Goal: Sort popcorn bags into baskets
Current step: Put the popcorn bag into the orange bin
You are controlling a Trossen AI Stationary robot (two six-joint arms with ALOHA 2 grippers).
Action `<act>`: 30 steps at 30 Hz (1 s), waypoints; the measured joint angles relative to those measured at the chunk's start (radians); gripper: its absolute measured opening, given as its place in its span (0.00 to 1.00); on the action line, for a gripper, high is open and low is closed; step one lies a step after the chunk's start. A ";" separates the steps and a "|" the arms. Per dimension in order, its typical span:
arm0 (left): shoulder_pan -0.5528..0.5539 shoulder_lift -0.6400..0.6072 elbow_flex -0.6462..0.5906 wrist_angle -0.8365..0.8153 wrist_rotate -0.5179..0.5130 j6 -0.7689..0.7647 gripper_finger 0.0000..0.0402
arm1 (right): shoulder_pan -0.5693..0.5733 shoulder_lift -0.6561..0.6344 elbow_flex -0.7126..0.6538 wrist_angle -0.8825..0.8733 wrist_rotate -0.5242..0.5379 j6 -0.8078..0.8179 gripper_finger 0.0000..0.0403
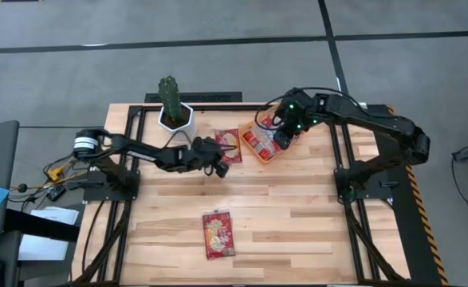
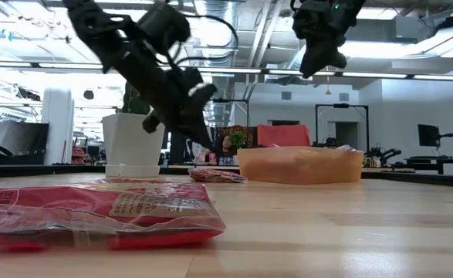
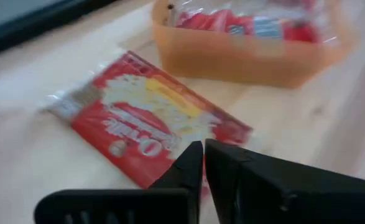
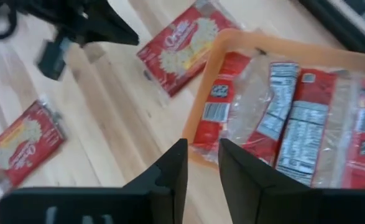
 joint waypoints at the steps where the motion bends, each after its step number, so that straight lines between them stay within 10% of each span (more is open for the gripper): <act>1: 0.002 0.025 0.022 -0.010 -0.011 0.028 0.01 | 0.011 -0.005 0.000 0.002 0.011 0.005 0.28; 24: -0.155 0.166 0.039 -0.210 0.223 -0.268 0.00 | 0.358 0.002 -0.025 -0.024 0.120 0.339 0.25; 30: -0.284 0.164 -0.017 -0.191 0.162 -0.429 0.00 | 0.491 0.024 -0.198 0.237 0.143 0.533 0.32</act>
